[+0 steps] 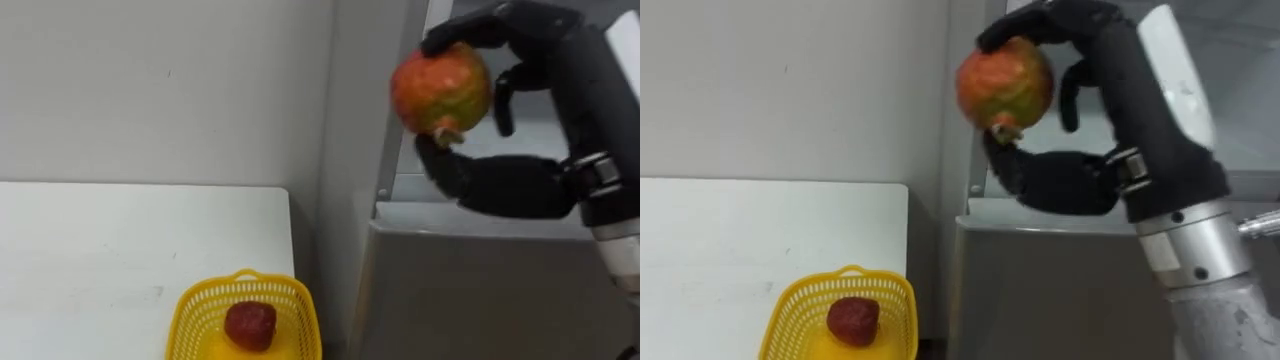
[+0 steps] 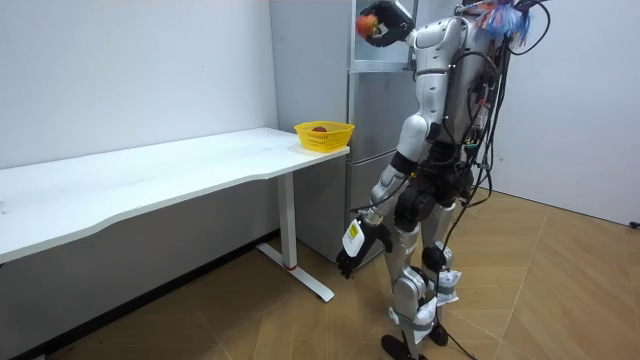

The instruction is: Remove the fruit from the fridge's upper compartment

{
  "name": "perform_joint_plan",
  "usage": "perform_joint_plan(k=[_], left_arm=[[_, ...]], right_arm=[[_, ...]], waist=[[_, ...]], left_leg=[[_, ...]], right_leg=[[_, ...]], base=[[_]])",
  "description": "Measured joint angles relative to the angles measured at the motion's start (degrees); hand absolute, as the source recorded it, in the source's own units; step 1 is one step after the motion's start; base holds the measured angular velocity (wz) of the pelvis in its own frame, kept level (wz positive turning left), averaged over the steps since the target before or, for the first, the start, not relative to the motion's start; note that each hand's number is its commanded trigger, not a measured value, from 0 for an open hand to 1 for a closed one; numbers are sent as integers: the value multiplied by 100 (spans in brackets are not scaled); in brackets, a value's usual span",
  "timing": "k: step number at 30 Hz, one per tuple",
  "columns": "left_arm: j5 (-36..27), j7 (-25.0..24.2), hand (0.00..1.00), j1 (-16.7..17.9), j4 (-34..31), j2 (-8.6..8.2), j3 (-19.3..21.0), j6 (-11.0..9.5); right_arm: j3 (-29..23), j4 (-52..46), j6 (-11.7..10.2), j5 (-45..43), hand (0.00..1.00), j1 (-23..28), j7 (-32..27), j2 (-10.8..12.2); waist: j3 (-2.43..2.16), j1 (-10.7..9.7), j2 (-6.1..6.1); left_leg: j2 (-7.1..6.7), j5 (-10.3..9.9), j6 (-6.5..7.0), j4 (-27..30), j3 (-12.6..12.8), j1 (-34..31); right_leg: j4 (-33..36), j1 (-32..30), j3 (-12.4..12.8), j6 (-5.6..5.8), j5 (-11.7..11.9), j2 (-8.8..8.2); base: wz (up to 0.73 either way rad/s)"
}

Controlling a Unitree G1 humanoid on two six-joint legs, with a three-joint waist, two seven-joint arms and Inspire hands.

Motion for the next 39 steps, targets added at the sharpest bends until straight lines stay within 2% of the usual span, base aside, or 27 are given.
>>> perform_joint_plan(k=[1,3,7,8,9,11,16,18,21,25,27,35,39], left_arm=[[0,-33,0,-4,0,18,-29,-22],[4,-94,0,-72,-2,84,-177,-41],[2,-146,0,-132,-2,89,-234,-44],[3,-148,0,-150,-2,90,-239,-44],[4,-153,0,-187,1,88,-267,-44],[2,-156,0,-249,66,94,-379,-46],[48,-182,0,-278,102,94,-411,-33],[79,-177,0,-277,99,80,-412,-16],[86,-177,0,-283,-2,36,-444,79],[87,-177,0,-327,-52,29,-460,80],[88,-177,0,-359,-53,29,-460,76],[88,-179,0,-375,-64,32,-458,75],[103,-190,0,-367,-54,29,-455,76]], right_arm=[[58,0,1,-28,100,0,73,45],[254,-6,3,-107,100,-13,289,67],[595,15,-2,-287,100,-28,553,145],[702,40,-4,-378,100,-31,630,253],[780,74,-4,-471,100,-33,704,339],[945,231,-4,-582,100,-40,792,440],[1186,683,98,-1046,100,-31,1059,532],[1222,909,141,-1163,100,-32,1109,638],[1375,1355,150,-1277,100,-32,1137,739],[1638,1836,219,-1439,100,-31,1232,801],[1713,2136,231,-1446,100,-31,1256,902],[1747,2375,245,-1444,100,-32,1357,942],[1751,2883,261,-1612,100,-37,1372,1039]], waist=[[-4,22,-17],[-47,130,-108],[-40,314,-130],[-28,351,-128],[6,415,-113],[34,461,-91],[63,588,-61],[83,632,-31],[95,740,-13],[87,811,-23],[80,848,-30],[90,897,-15],[74,931,-40]], left_leg=[[0,0,0,4,-2,-9],[2,1,1,16,0,-58],[0,1,3,1,0,-52],[0,0,4,-5,-2,-52],[0,0,4,-17,-2,-49],[-1,0,4,-28,-25,-46],[-8,-3,4,-15,-109,-132],[-15,-3,4,6,-161,-168],[-12,-3,3,16,-176,-195],[-10,-1,2,90,-176,-260],[-13,-1,2,88,-175,-266],[-12,-1,2,69,-175,-265],[-14,-1,2,71,-171,-263]], right_leg=[[0,-8,-5,0,0,0],[12,-85,-10,-1,3,-3],[16,-63,-7,7,9,-9],[12,-60,-15,8,9,-10],[9,-59,-19,8,10,-10],[10,-47,-40,8,10,-12],[5,-78,-155,9,10,-25],[-1,-86,-183,8,10,-30],[1,-109,-209,8,10,-28],[11,-158,-198,8,10,-29],[9,-162,-200,8,10,-33],[10,-166,-206,8,10,-31],[17,-165,-201,7,10,-34]], base=[[0],[0],[0],[0],[0],[3],[10],[10],[2],[0],[0],[0],[0]])
